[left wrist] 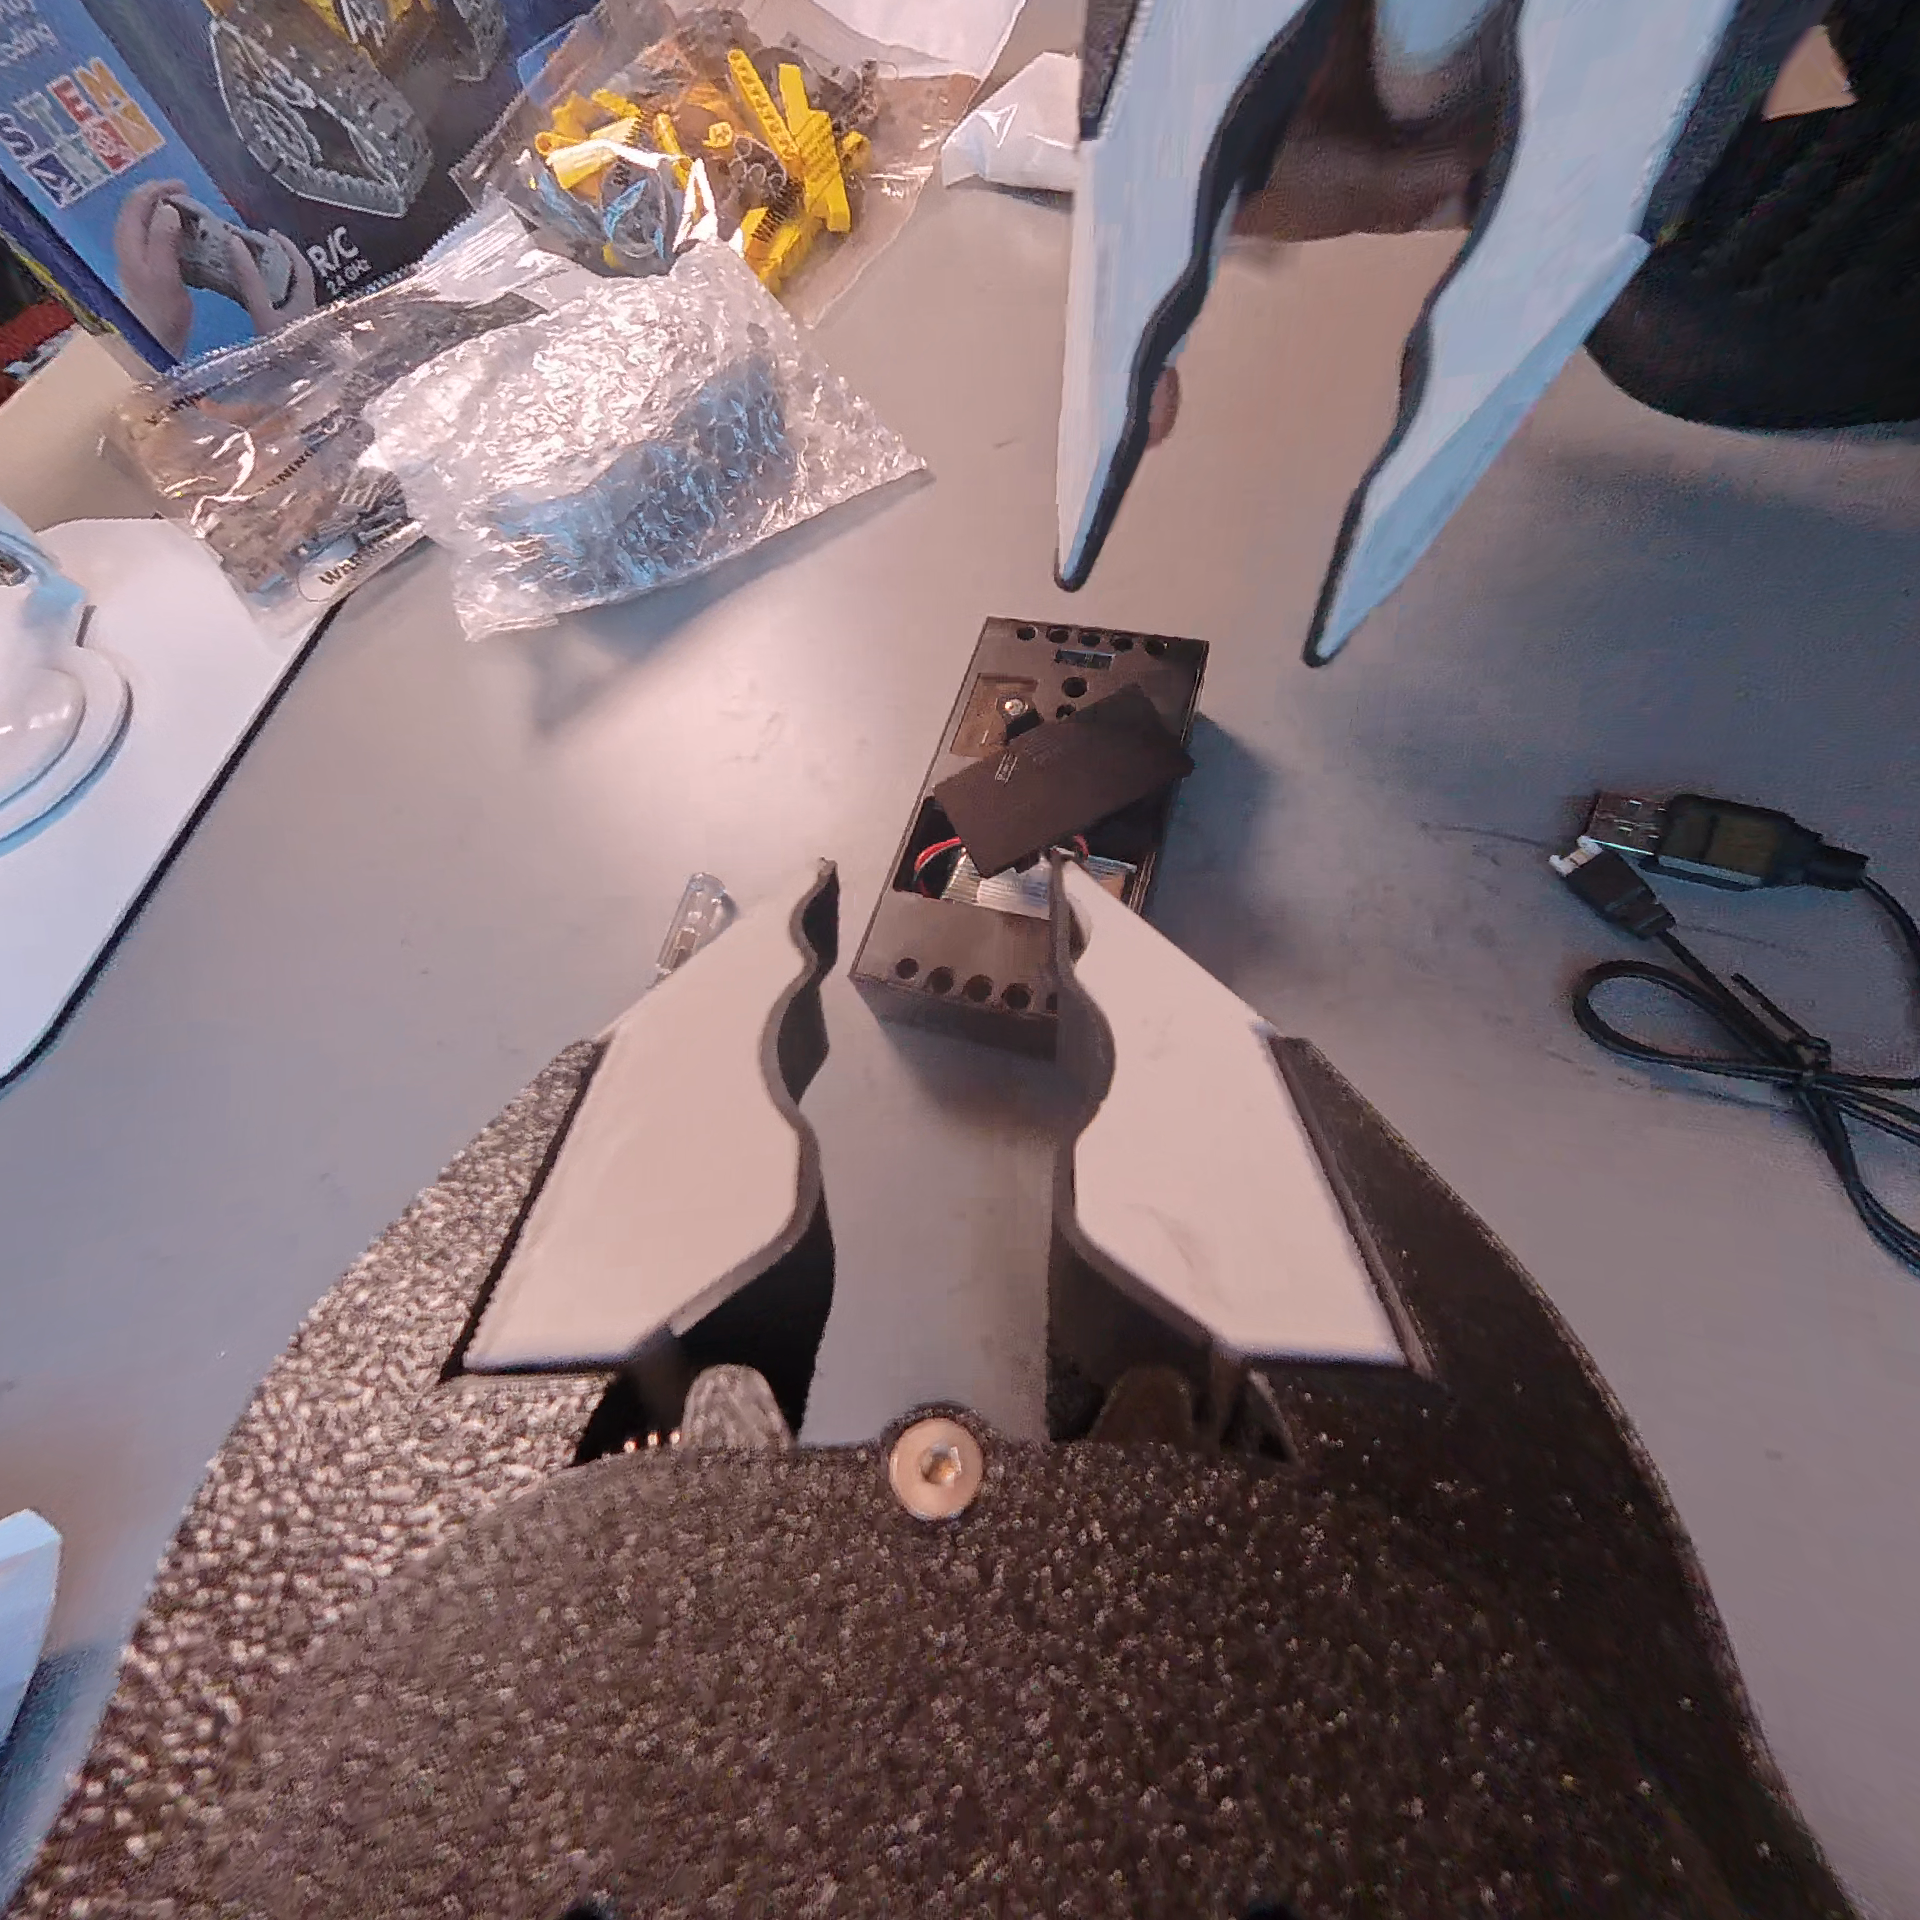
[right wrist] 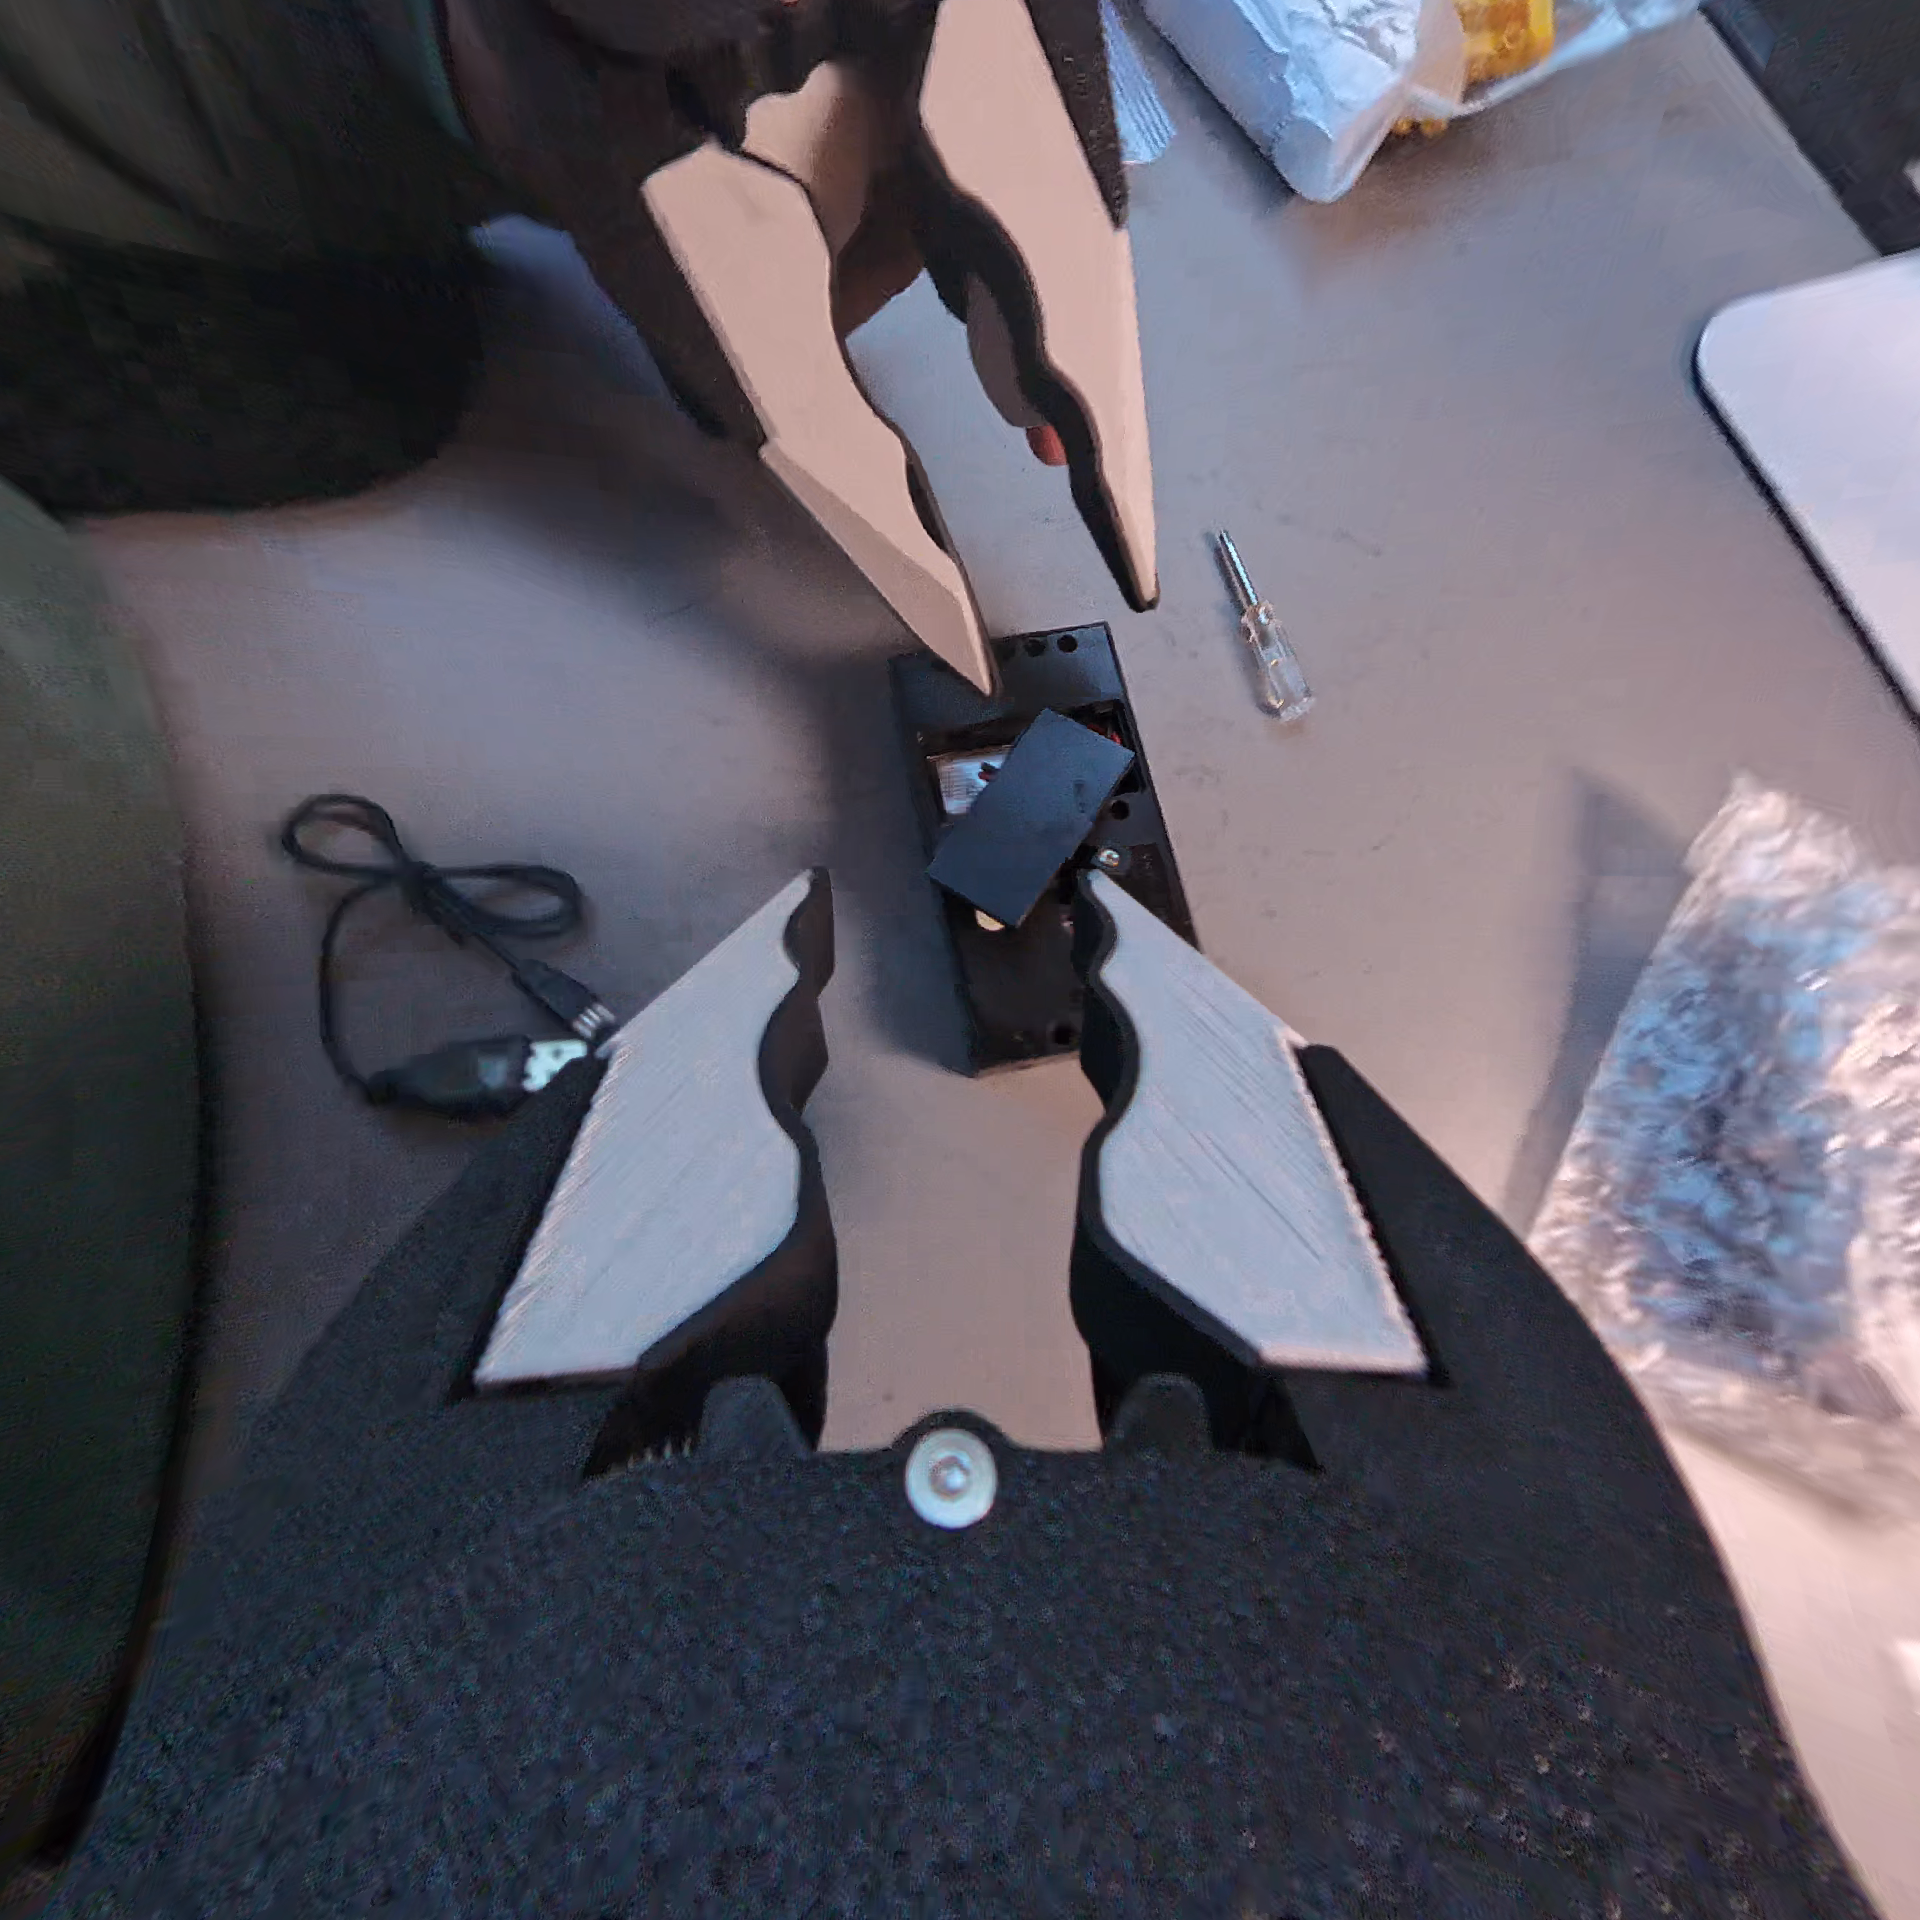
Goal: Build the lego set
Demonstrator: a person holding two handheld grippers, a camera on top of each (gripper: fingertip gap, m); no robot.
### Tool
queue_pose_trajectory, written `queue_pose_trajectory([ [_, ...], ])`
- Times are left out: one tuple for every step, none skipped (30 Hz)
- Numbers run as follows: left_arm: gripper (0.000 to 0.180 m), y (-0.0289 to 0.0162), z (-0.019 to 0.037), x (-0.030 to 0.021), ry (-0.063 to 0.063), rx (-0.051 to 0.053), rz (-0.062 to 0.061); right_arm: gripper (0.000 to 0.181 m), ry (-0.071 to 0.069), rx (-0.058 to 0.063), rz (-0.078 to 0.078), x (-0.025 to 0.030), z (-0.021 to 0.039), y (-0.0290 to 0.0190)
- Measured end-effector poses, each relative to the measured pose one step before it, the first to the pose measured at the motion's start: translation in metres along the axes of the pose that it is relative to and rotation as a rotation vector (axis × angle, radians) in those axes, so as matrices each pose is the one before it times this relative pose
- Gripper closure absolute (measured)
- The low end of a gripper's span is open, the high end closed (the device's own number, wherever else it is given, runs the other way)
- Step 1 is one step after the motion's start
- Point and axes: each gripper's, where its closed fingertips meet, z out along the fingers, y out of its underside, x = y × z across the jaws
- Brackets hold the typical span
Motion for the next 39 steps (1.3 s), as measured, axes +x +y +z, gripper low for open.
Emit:
queue_pose_trajectory([
  [0.131, -0.00071, -0.00223, 0.00137, 0.0265, 0.0138, -0.0095, 0.14, -0.0046, -0.0119, -0.0997, 0.00613, -0.0031, 0.00179],
  [0.122, -0.00075, -0.00219, 0.00229, 0.0325, 0.0127, -0.014, 0.141, -0.0193, -0.0154, -0.0954, 0.00465, -0.00203, 0.00284],
  [0.116, -0.00025, -0.00168, 0.00189, 0.0278, 0.008, -0.0169, 0.145, -0.0352, -0.0106, -0.0721, 0.00296, -0.00127, 0.00252],
  [0.112, 0.0007, -0.00087, 0.00114, 0.0183, 0.0016, -0.013, 0.149, -0.0352, -0.0045, -0.0366, 0.00437, -0.00007, 0.00169],
  [0.109, 0.00199, 0.00025, 0.00071, 0.0096, -0.0072, -0.0047, 0.152, -0.0306, 0.0016, -0.014, 0.0065, 0.00094, 0.00063],
  [0.106, 0.00328, 0.00158, 0.00066, 0.0038, -0.016, 0.0033, 0.155, -0.0365, 0.0067, -0.0081, 0.00556, 0.00169, 0.00008],
  [0.105, 0.00378, 0.00253, 0.0005, -0.0002, -0.0218, 0.0086, 0.157, -0.0433, 0.0043, -0.0083, 0.00348, 0.00214, 0.0],
  [0.104, 0.00305, 0.00253, 0.0002, -0.0048, -0.0231, 0.0106, 0.159, -0.047, 0.0016, -0.0131, 0.0014, 0.00247, -0.00034],
  [0.104, 0.00153, 0.00235, -0.00002, -0.0071, -0.0171, 0.0124, 0.16, -0.0428, 0.0001, -0.0176, 0.00028, 0.00277, -0.00055],
  [0.105, 0.00131, 0.00204, 0.00057, -0.0028, -0.0144, 0.0105, 0.161, -0.0336, -0.0062, -0.0184, 0.0005, 0.0031, 0.00008],
  [0.105, 0.00179, 0.00199, 0.00076, 0.0001, -0.0169, 0.0066, 0.16, -0.0226, -0.0104, -0.0174, 0.00127, 0.00316, 0.00069],
  [0.105, 0.00169, 0.0018, 0.00028, -0.0009, -0.0158, 0.0049, 0.16, -0.0202, -0.0047, -0.0136, 0.00078, 0.00277, 0.00007],
  [0.106, 0.00118, 0.00146, -0.00015, -0.0015, -0.0113, 0.0044, 0.161, -0.0215, 0.0034, -0.0054, -0.00018, 0.00259, -0.00088],
  [0.107, 0.0007, 0.00126, -0.0002, -0.0009, -0.0082, 0.0027, 0.161, -0.0161, 0.0064, 0.0026, -0.00001, 0.00267, -0.0009],
  [0.11, 0.00076, 0.00104, -0.00006, 0.0024, -0.0078, 0.0005, 0.16, -0.0092, 0.0015, 0.0039, 0.00037, 0.00311, 0.00037],
  [0.113, 0.00073, 0.00083, 0.00047, 0.0055, -0.0074, 0.0004, 0.16, -0.0077, -0.0018, 0.0026, -0.00011, 0.00325, 0.00143],
  [0.116, 0.00064, 0.00071, 0.00029, 0.0027, -0.0054, 0.001, 0.162, -0.0041, 0.0029, 0.0041, -0.00026, 0.0028, 0.00119],
  [0.118, 0.00024, 0.00047, -0.00062, -0.0051, -0.0032, 0.0009, 0.169, -0.0047, 0.0039, 0.0086, -0.00094, 0.00195, 0.00118],
  [0.119, 0.00014, 0.00028, -0.00068, -0.0064, -0.0019, 0.0014, 0.176, -0.0065, 0.0029, 0.0113, -0.00208, 0.00114, 0.00124],
  [0.119, 0.00007, 0.0002, -0.00002, -0.0048, -0.0011, 0.0027, 0.179, 0.0044, 0.0044, 0.0115, -0.00105, 0.00023, 0.00116],
  [0.119, -0.00013, 0.00009, 0.00028, -0.0043, -0.0007, -0.0009, 0.181, 0.0157, 0.0077, 0.0174, -0.00002, -0.00062, 0.00056],
  [0.119, -0.00025, 0.00024, 0.00065, -0.0037, -0.0009, -0.0046, 0.181, 0.024, 0.009, 0.0245, 0.00062, -0.00096, -0.00006],
  [0.119, -0.00031, 0.00029, 0.00083, -0.0037, -0.001, -0.004, 0.181, 0.0247, 0.0039, 0.0266, -0.0001, -0.00133, 0.00035],
  [0.119, -0.00033, 0.00022, 0.00101, -0.0031, -0.0018, -0.0048, 0.181, 0.0254, 0.0022, 0.0199, -0.00107, -0.00141, 0.00012],
  [0.119, -0.00037, 0.0003, 0.00076, -0.004, -0.0036, -0.0045, 0.181, 0.0315, -0.0018, 0.0145, -0.00064, -0.00143, 0.00035],
  [0.119, -0.00012, 0.00019, 0.00059, -0.0051, -0.0057, -0.0034, 0.181, 0.0257, -0.0046, 0.0112, -0.00123, -0.0017, 0.00046],
  [0.119, -0.0003, 0.00026, 0.00043, -0.0049, -0.0059, -0.0021, 0.181, 0.0126, -0.0003, 0.0051, -0.00281, -0.00206, -0.0002],
  [0.119, -0.00042, 0.00037, 0.00046, -0.004, -0.0037, -0.0022, 0.181, 0.0118, 0.0047, 0.0047, -0.00219, -0.00233, -0.00127],
  [0.119, -0.00037, 0.00044, 0.00043, -0.0027, -0.0014, -0.0026, 0.179, 0.0104, 0.0074, 0.0046, -0.00159, -0.00216, -0.00193],
  [0.119, -0.00033, 0.00032, 0.00047, -0.0024, -0.0007, -0.0012, 0.173, 0.0064, 0.0033, 0.0063, -0.00141, -0.00171, -0.0017],
  [0.119, -0.00009, 0.00011, 0.00027, -0.0026, -0.0014, 0.0006, 0.168, 0.0082, -0.0045, 0.0094, -0.00041, -0.00056, -0.00091],
  [0.119, 0.00001, 0.00004, 0.0002, -0.0026, -0.0017, 0.0007, 0.166, 0.0147, -0.0065, 0.011, 0.001, 0.00062, -0.00056],
  [0.119, 0.00008, -0.00005, 0.00018, -0.0024, -0.0014, -0.0004, 0.165, 0.0112, -0.0075, 0.0103, 0.0005, 0.00182, -0.00034],
  [0.119, 0.00003, -0.00001, 0.00007, -0.0022, -0.0009, -0.0005, 0.165, 0.0043, -0.0064, 0.0078, -0.00073, 0.00247, -0.00043],
  [0.119, 0.00015, -0.00004, 0.00011, -0.0025, -0.0007, 0.0007, 0.165, 0.0052, -0.0072, 0.0085, -0.00022, 0.00292, -0.00015],
  [0.119, 0.00013, -0.00001, 0.00007, -0.0025, -0.001, 0.0021, 0.165, 0.0073, -0.0123, 0.009, 0.0007, 0.00306, 0.00061],
  [0.119, 0.00018, 0.0001, 0.0, -0.0023, -0.0011, 0.0027, 0.165, 0.0036, -0.0099, 0.0052, 0.00077, 0.00236, 0.00062],
  [0.119, 0.00011, 0.00001, 0.00001, -0.0018, -0.0007, 0.0024, 0.166, -0.0009, -0.0094, 0.0081, 0.00098, 0.0019, 0.00084],
  [0.119, 0.0001, 0.0, -0.00002, -0.001, -0.0001, 0.0014, 0.166, -0.0107, -0.006, 0.0096, -0.00017, 0.00143, 0.00039],
])
